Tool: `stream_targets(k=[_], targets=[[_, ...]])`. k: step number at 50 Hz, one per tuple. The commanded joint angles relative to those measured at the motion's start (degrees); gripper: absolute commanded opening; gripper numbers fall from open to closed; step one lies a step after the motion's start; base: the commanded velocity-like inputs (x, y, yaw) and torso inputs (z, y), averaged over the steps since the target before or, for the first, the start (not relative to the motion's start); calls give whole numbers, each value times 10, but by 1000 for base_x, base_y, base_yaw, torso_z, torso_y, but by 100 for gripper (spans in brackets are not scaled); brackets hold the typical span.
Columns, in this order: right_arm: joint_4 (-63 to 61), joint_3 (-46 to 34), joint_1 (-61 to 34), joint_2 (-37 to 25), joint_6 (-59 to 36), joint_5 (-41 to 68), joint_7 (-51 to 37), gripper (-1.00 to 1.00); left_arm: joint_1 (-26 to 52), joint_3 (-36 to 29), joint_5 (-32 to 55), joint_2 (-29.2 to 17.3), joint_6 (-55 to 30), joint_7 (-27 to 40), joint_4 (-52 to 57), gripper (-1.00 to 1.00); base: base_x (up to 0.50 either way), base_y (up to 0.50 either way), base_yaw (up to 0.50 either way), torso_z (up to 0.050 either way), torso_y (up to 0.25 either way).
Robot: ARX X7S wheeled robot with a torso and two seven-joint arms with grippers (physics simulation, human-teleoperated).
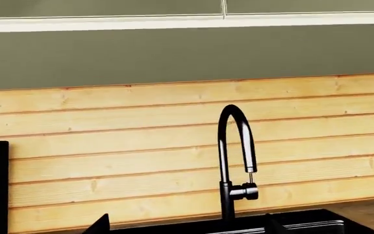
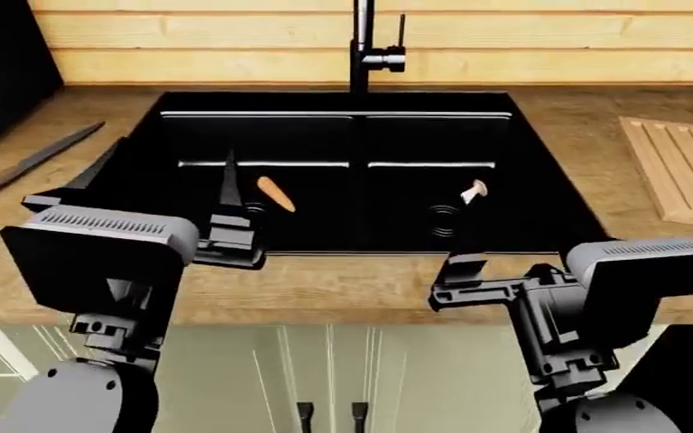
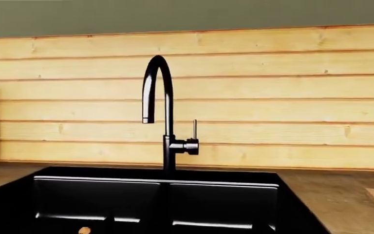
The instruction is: Pick the vegetables from the sink and place them on the cutting board.
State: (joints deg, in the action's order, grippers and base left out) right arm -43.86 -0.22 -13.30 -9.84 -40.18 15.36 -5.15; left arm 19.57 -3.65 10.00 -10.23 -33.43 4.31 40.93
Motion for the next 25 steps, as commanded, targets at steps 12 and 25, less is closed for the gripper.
stream_targets(k=[12,25], targets=[[385,-25,-396,-23,-123,-20,-7,100,353,44,52,41,-131,0,-354,100,500,0,0,0,0],[459,-33,-445,-12,-128,-27,-21,100,381,48,49,29,-112,3,-429,100,500,0,0,0,1]])
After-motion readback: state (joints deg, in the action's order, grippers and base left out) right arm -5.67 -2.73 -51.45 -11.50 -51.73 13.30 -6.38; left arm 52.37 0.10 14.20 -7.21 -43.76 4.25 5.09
